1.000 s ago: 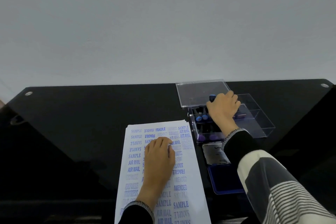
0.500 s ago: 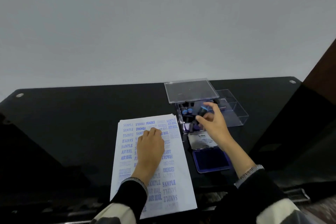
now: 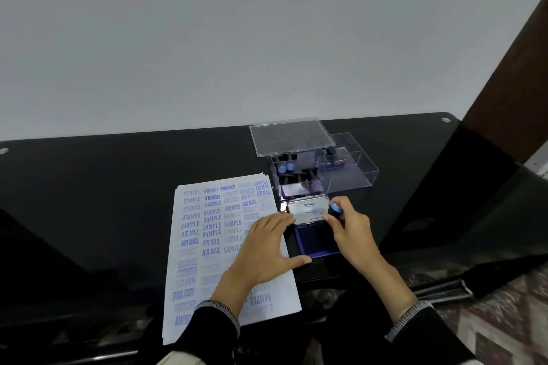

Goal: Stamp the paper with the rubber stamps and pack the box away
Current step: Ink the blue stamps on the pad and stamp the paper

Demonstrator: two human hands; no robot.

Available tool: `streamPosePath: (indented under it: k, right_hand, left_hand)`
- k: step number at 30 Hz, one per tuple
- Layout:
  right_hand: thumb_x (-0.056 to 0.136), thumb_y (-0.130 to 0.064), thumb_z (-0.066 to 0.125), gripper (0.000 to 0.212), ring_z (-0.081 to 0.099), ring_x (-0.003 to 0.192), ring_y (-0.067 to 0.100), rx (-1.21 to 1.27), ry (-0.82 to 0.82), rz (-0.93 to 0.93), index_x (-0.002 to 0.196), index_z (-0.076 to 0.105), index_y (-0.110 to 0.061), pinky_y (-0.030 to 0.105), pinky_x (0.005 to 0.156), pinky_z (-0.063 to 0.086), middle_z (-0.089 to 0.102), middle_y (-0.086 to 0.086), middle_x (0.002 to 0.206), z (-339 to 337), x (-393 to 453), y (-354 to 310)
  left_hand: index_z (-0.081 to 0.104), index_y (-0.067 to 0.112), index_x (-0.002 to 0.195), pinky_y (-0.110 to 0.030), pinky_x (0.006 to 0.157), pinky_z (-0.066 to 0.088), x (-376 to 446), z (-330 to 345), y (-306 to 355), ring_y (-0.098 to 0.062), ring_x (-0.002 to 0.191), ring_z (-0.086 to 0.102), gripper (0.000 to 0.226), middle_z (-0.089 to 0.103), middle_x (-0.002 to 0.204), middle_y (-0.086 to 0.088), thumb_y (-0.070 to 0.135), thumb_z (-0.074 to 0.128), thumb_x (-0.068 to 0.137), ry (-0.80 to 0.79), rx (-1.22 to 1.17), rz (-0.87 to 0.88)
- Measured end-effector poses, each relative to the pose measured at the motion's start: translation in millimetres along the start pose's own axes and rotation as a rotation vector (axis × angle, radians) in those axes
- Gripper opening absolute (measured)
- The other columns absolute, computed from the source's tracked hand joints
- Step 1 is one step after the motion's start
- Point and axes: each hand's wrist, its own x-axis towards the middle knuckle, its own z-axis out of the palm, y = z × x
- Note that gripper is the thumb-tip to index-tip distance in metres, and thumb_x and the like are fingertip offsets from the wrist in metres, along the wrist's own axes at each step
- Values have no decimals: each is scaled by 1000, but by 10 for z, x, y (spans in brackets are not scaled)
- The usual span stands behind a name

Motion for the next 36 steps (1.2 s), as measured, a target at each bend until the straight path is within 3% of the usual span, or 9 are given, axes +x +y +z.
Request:
streamPosePath:
  k: [4, 9, 14, 21, 26, 31, 36]
  right_hand:
    - [92, -14, 59, 17, 61, 76, 7, -44, -21, -18, 106, 50, -19, 12, 63, 45, 62, -3, 86, 38, 22, 24]
    - [89, -5, 61, 17, 59, 74, 8, -117, -1, -123, 98, 50, -14, 21, 65, 50, 61, 0, 85, 102, 3, 40]
    - [85, -1, 64, 22, 61, 78, 22, -292, 30, -202, 101, 51, -9, 35, 62, 54, 61, 6, 90, 206, -18, 106]
    - [85, 3, 61, 23, 64, 78, 17, -169, 51, -138, 96, 48, -12, 32, 63, 54, 60, 2, 85, 193, 16, 83]
    - [79, 8, 63, 28, 61, 77, 23, -314, 52, -202, 97, 49, -8, 34, 59, 54, 59, 7, 89, 268, -18, 71]
    - [80, 11, 60, 31, 61, 80, 16, -211, 51, -105, 93, 45, -13, 16, 62, 49, 59, 5, 90, 256, 43, 64]
    - [77, 13, 61, 31, 61, 86, 26, -293, 44, -150, 97, 48, -8, 35, 64, 56, 59, 9, 96, 301, 2, 64]
  left_hand:
    - [32, 32, 146, -30, 118, 14, -23, 30, -23, 0, 137, 21, 89, 29, 149, 19, 78, 54, 73, 16, -8, -1]
    - [33, 31, 145, -30, 119, 11, -29, 44, -11, 2, 137, 20, 87, 29, 149, 21, 78, 53, 74, 29, -18, -6]
    - [33, 32, 146, -31, 119, 10, -23, 32, -1, 1, 138, 20, 88, 29, 150, 20, 77, 54, 74, 13, -22, -13]
    - [32, 31, 146, -32, 119, 10, -10, -5, 7, 1, 138, 19, 88, 28, 150, 19, 72, 60, 74, -23, -60, -36]
    - [34, 31, 146, -28, 118, 15, -10, -59, -15, -1, 139, 20, 85, 31, 149, 18, 71, 60, 75, -40, -119, -51]
    - [45, 26, 140, -32, 118, 21, -62, -216, -188, -5, 139, 27, 56, 42, 145, 12, 55, 48, 92, 109, -175, -138]
    - [53, 23, 132, -23, 110, 20, -156, -337, -488, -10, 132, 37, 37, 51, 136, 8, 38, 47, 99, 296, -31, -243]
